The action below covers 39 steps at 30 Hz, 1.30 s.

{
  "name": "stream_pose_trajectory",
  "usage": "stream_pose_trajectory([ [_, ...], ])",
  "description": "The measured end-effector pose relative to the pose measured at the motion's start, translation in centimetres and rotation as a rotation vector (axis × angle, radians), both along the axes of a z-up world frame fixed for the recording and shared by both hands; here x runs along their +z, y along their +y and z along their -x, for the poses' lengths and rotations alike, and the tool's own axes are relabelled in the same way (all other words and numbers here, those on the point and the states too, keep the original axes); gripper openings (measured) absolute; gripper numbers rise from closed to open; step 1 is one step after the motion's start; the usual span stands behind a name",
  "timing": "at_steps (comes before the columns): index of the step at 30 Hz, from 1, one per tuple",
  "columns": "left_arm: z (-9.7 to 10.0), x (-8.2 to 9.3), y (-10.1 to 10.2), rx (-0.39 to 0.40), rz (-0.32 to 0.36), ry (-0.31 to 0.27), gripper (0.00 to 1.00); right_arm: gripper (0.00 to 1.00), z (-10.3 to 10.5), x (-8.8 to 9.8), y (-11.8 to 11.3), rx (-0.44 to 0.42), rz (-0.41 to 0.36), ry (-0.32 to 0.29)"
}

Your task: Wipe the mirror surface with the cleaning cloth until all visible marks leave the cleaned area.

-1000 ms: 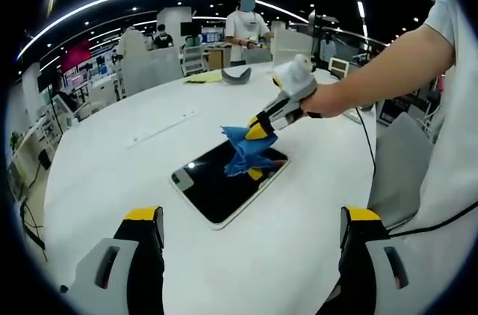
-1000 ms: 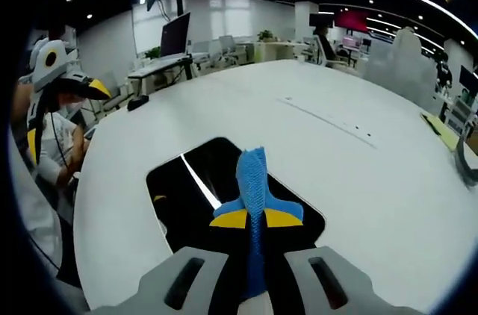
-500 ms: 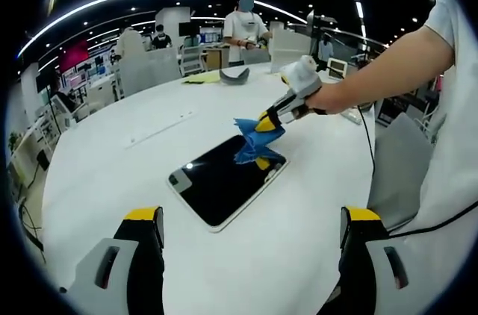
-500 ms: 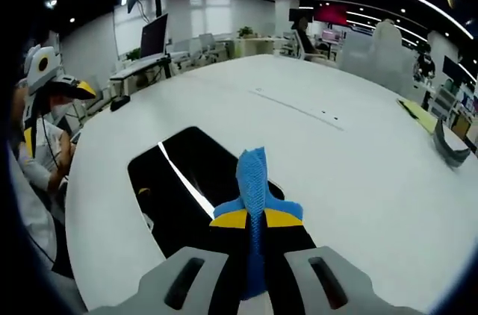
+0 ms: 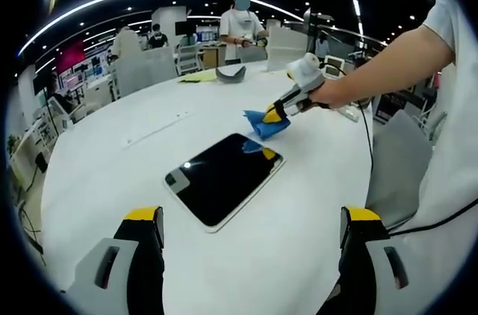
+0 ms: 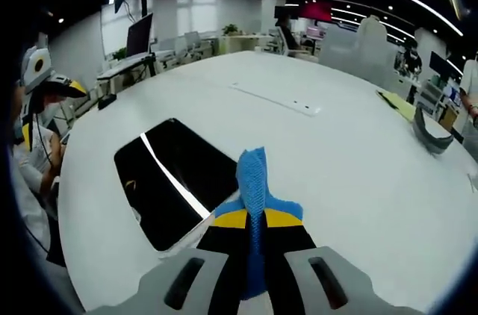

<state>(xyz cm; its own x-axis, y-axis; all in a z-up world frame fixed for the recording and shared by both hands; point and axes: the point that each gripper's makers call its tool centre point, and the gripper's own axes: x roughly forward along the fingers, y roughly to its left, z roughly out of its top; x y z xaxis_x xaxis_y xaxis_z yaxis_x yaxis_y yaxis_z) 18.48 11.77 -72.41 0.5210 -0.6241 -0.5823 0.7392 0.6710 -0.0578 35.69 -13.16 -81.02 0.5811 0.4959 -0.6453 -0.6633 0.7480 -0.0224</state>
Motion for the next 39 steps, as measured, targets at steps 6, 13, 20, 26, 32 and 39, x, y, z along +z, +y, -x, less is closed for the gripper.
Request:
stream_pose_trajectory([
  [6, -0.3, 0.3, -0.1, 0.002, 0.01, -0.002, 0.99, 0.01, 0.0, 0.0, -1.7, -0.032, 0.001, 0.004],
  [13, -0.4, 0.2, -0.1, -0.001, 0.001, -0.002, 0.99, 0.01, 0.1, -0.3, -3.4, -0.056, 0.019, 0.007],
  [20, -0.5, 0.1, -0.3, -0.006, -0.003, -0.001, 0.99, 0.01, 0.2, -0.6, -4.3, -0.073, 0.026, 0.014],
  [26, -0.6, 0.2, -0.4, -0.009, -0.005, -0.002, 0.99, 0.01, 0.5, -1.5, -4.8, -0.092, 0.024, 0.037],
  [32, -0.6, -0.1, -0.2, -0.01, -0.014, 0.007, 0.99, 0.01, 0.9, -2.9, -5.0, -0.098, 0.03, 0.06],
  [39, -0.7, -0.4, -0.2, -0.011, -0.023, 0.021, 0.99, 0.02, 1.4, -4.3, -5.4, -0.117, 0.027, 0.08],
])
